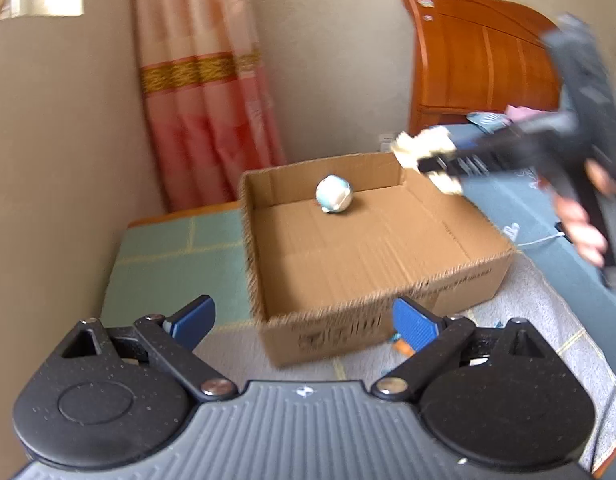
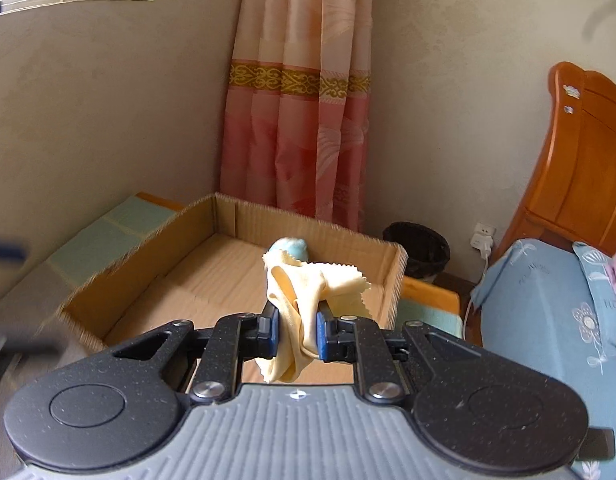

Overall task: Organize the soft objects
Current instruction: 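Release the toy into the box with the left gripper while the right gripper drops the cloth, then move both grippers back toward the remaining items on the blanket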

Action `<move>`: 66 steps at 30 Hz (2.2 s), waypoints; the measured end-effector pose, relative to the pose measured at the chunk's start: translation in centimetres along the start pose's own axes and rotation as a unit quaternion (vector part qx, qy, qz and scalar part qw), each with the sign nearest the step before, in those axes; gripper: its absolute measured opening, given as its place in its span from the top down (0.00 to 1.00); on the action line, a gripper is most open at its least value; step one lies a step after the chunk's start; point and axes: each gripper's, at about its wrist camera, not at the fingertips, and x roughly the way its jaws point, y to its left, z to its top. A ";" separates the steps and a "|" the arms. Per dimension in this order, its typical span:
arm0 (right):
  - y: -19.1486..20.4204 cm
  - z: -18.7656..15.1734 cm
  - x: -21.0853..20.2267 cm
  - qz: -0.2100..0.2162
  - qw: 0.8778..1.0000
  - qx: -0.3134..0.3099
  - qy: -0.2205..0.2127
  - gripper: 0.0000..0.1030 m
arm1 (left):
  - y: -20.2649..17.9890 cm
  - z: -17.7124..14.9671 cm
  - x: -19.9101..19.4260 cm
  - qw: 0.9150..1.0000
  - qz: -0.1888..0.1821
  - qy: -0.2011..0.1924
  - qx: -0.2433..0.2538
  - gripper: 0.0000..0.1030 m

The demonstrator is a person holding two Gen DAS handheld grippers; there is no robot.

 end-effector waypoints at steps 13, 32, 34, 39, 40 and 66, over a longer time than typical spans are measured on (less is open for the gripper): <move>0.4 -0.2 -1.4 -0.014 0.999 0.030 -0.003 0.04 | 0.5 -3.3 -1.8 1.000 0.004 0.015 -0.011 0.04; 2.2 -10.4 -7.8 -0.099 0.992 0.074 0.034 0.00 | -0.7 -7.4 -2.1 0.999 -0.005 0.041 0.000 0.01; 2.1 -11.9 -7.9 -0.101 0.990 0.087 0.041 0.00 | -1.2 -7.9 -2.1 0.999 0.002 0.039 0.009 0.01; 1.5 -14.9 -7.0 -0.097 0.987 0.113 0.067 0.00 | -1.9 -8.6 -2.0 0.999 -0.013 0.034 0.017 0.01; 1.4 -15.4 -6.7 -0.095 0.985 0.121 0.073 0.00 | -2.1 -8.7 -2.0 0.999 -0.017 0.032 0.017 0.01; -0.9 -18.0 -3.8 -0.118 0.975 0.157 0.102 0.00 | -6.4 -8.6 1.2 0.994 -0.012 0.042 0.099 0.01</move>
